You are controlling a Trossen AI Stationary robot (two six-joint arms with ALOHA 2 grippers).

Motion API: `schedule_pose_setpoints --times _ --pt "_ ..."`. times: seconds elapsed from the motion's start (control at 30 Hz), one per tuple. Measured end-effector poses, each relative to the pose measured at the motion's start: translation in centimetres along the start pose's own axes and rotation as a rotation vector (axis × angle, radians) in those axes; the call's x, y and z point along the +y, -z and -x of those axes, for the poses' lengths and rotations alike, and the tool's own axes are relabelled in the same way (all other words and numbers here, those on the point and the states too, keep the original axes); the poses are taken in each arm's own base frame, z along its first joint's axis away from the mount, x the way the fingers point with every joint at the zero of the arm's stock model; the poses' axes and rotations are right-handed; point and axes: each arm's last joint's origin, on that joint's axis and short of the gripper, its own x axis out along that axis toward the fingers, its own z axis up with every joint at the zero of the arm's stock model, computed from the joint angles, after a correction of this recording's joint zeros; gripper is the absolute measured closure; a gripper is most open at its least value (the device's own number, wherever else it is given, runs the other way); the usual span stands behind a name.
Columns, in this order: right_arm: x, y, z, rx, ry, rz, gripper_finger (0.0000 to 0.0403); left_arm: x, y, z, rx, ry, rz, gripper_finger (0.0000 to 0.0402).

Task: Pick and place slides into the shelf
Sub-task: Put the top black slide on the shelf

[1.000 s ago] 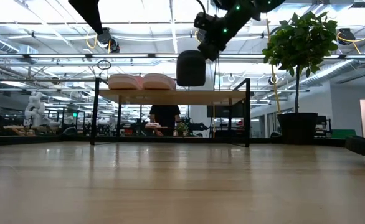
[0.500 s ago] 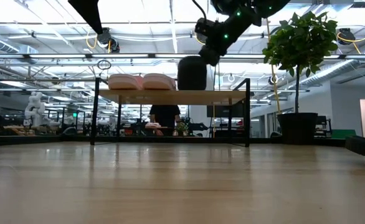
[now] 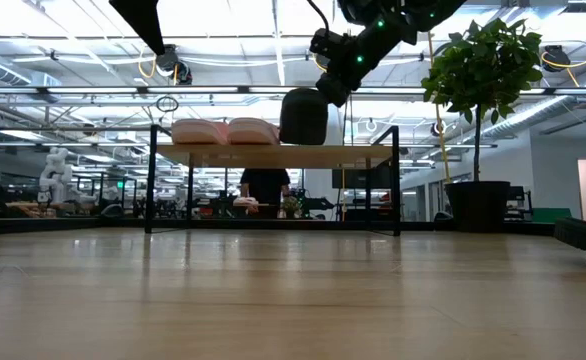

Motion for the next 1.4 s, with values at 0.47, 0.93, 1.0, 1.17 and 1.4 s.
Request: schedule_pose_setpoints --times 0.47,0.93,1.0,1.17,1.4 --pt "-0.06 0.16 -0.1 0.034 0.039 0.029 0.0403 0.0 0.0 0.0 0.0 0.0 0.0 0.0314" --pt "0.02 0.05 -0.1 0.007 0.007 -0.004 0.0403 0.0 0.0 0.0 0.0 0.0 0.001 0.0314" --pt "0.0 0.02 -0.1 -0.001 0.0 -0.006 0.0403 0.0 0.0 0.0 0.0 0.0 0.0 0.0314" --pt "0.02 0.01 -0.09 -0.002 -0.002 -0.024 0.0403 0.0 0.0 0.0 0.0 0.0 0.0 0.0314" --pt "0.01 0.01 -0.08 -0.003 -0.003 -0.031 0.0403 0.0 0.0 0.0 -0.001 -0.001 0.0 0.0314"
